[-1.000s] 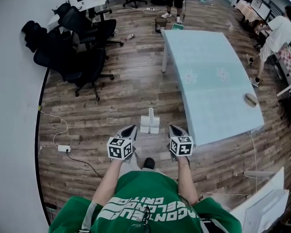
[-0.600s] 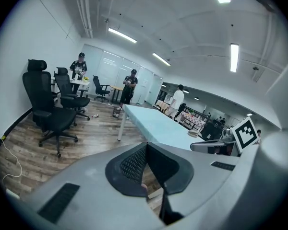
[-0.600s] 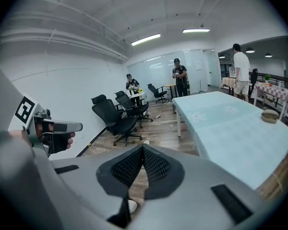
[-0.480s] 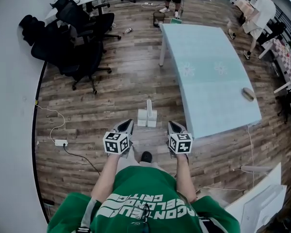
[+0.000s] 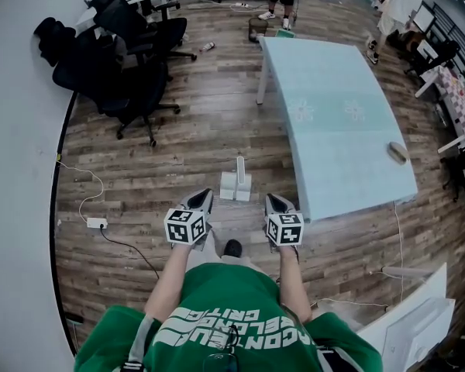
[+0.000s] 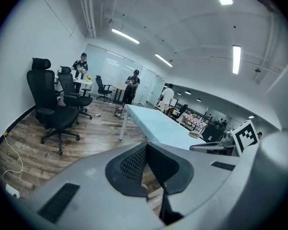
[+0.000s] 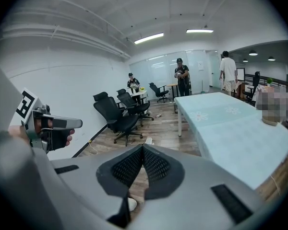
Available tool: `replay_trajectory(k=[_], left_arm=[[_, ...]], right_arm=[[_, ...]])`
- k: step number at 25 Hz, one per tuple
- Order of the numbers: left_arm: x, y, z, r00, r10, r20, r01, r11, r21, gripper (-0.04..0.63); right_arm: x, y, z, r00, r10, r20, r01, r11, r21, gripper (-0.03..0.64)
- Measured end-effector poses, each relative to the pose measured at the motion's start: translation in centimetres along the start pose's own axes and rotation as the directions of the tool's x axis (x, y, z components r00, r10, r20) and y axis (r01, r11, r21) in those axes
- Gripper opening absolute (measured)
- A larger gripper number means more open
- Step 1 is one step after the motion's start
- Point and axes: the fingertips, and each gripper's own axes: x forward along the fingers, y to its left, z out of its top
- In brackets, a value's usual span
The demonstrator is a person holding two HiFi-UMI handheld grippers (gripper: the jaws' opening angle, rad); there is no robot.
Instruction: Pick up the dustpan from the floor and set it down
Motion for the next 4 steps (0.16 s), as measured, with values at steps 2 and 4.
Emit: replay_trajectory(k=[2, 4], left_arm=[[-0.13, 0.20, 0.13, 1.000, 0.001, 0.001, -0.001, 1.000, -0.002, 0.000], [-0.29, 0.55, 0.27, 1.000, 0.005, 0.004, -0.005, 1.000, -0.005, 0.000]], right_arm=[[0.19, 0.12, 0.08, 1.000, -0.002, -0.003, 0.002, 1.000, 0.000, 0.008], [0.46, 0.29, 0.18, 1.000, -0.006, -0.009, 0.006, 1.000, -0.002, 0.008]])
